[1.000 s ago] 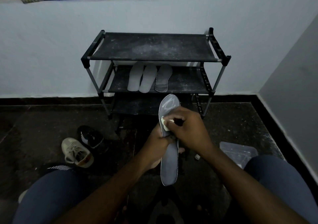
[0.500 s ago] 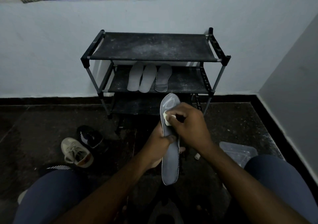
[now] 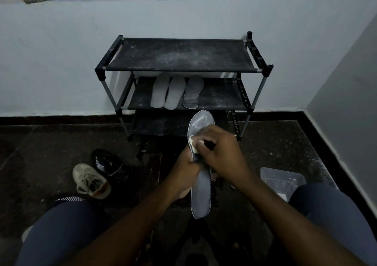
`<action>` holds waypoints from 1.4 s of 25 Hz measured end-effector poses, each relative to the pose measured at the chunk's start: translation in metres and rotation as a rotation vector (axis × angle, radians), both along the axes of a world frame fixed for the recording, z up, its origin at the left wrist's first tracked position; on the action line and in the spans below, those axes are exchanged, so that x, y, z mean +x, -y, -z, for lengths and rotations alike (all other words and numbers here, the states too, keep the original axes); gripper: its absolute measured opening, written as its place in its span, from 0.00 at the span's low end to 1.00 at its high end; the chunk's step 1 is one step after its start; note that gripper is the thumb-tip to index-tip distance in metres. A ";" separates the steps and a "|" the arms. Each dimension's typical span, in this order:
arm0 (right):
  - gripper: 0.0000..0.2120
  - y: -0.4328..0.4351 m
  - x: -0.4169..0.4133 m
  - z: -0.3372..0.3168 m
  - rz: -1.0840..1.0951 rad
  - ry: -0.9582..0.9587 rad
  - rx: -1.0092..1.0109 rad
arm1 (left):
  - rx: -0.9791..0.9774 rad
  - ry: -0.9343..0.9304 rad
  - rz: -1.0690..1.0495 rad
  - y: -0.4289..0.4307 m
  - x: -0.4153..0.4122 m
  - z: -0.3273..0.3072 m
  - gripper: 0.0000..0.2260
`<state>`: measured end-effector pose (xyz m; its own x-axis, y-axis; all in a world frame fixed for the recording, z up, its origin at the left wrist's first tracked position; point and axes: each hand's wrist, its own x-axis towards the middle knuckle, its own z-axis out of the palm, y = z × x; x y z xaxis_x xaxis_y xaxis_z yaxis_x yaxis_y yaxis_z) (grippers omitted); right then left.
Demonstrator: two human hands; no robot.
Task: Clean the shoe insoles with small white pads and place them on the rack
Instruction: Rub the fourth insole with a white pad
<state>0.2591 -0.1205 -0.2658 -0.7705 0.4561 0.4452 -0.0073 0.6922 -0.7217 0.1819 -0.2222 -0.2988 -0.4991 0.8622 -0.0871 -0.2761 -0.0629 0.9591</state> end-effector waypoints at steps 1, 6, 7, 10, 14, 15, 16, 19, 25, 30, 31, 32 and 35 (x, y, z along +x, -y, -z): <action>0.05 -0.001 0.001 0.001 -0.003 0.004 0.006 | 0.003 0.002 -0.003 0.001 0.000 0.000 0.24; 0.06 -0.007 0.000 -0.002 0.100 -0.032 -0.033 | -0.043 0.020 0.015 0.000 0.000 0.001 0.27; 0.06 -0.003 0.000 -0.002 0.068 -0.022 -0.028 | -0.029 -0.006 0.005 0.000 0.000 0.001 0.25; 0.05 0.002 0.003 0.000 0.008 0.014 0.000 | -0.021 -0.031 -0.027 0.000 -0.002 -0.001 0.24; 0.07 -0.013 0.002 -0.001 0.138 -0.040 -0.036 | -0.065 0.049 0.014 0.001 0.000 -0.001 0.29; 0.07 -0.010 0.000 -0.002 0.129 -0.038 -0.034 | -0.059 0.045 0.018 0.001 0.001 -0.002 0.29; 0.06 -0.006 0.000 -0.002 0.099 -0.028 -0.027 | -0.044 0.028 0.011 0.000 0.002 -0.002 0.28; 0.05 0.001 0.002 0.000 0.017 0.000 -0.012 | -0.018 -0.020 -0.016 0.001 0.002 -0.003 0.25; 0.07 -0.008 -0.001 -0.001 0.102 -0.032 -0.039 | -0.042 0.018 -0.019 -0.001 0.002 0.006 0.27; 0.04 -0.007 0.001 0.005 0.063 0.024 -0.016 | 0.003 -0.022 -0.059 -0.001 -0.002 0.005 0.26; 0.04 -0.012 0.002 0.004 0.105 0.014 -0.031 | -0.009 -0.021 -0.055 -0.001 -0.002 0.006 0.28; 0.05 -0.014 0.002 0.003 0.131 0.004 -0.040 | -0.022 -0.024 -0.055 -0.001 -0.003 0.007 0.29; 0.05 -0.005 0.000 0.003 0.077 0.030 -0.002 | -0.031 -0.048 -0.068 -0.002 -0.002 0.007 0.28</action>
